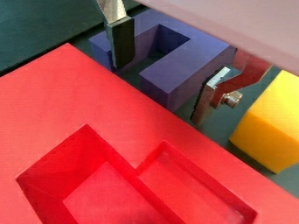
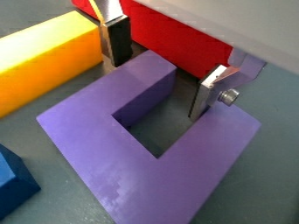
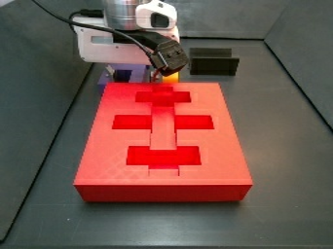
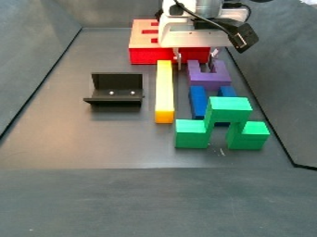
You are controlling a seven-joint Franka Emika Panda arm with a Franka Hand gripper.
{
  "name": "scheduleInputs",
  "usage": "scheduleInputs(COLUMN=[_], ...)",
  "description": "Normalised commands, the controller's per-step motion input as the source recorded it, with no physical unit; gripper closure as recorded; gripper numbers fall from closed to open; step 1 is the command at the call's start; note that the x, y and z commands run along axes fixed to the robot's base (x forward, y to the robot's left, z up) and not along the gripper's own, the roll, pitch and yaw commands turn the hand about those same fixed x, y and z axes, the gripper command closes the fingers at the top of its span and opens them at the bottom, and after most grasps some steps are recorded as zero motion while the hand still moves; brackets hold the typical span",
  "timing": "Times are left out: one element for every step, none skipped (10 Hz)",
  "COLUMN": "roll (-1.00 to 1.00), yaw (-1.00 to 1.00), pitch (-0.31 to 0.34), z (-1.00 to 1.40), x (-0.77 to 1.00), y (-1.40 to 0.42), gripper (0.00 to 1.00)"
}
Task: Pick up the purple object. Move up. Place the purple object on the fixture. Regrasp the purple object. Move to above the board. Insert the purple object.
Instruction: Pick up the purple object.
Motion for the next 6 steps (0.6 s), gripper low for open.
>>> scheduleInputs(roll=[0.03, 0.03, 0.03, 0.00, 0.00, 0.00], yaw=[0.00, 0.01, 0.00, 0.00, 0.00, 0.00], pitch=[0.009, 0.016, 0.021, -0.013, 0.000, 0.000], z=[-0.03, -0.02, 0.00, 0.00, 0.00, 0.00], x=[0.00, 0.00, 0.00, -0.05, 0.00, 0.00], y=[0.00, 0.05, 0.00, 0.00, 0.00, 0.00], gripper=[0.00, 0.00, 0.00, 0.00, 0.00, 1.00])
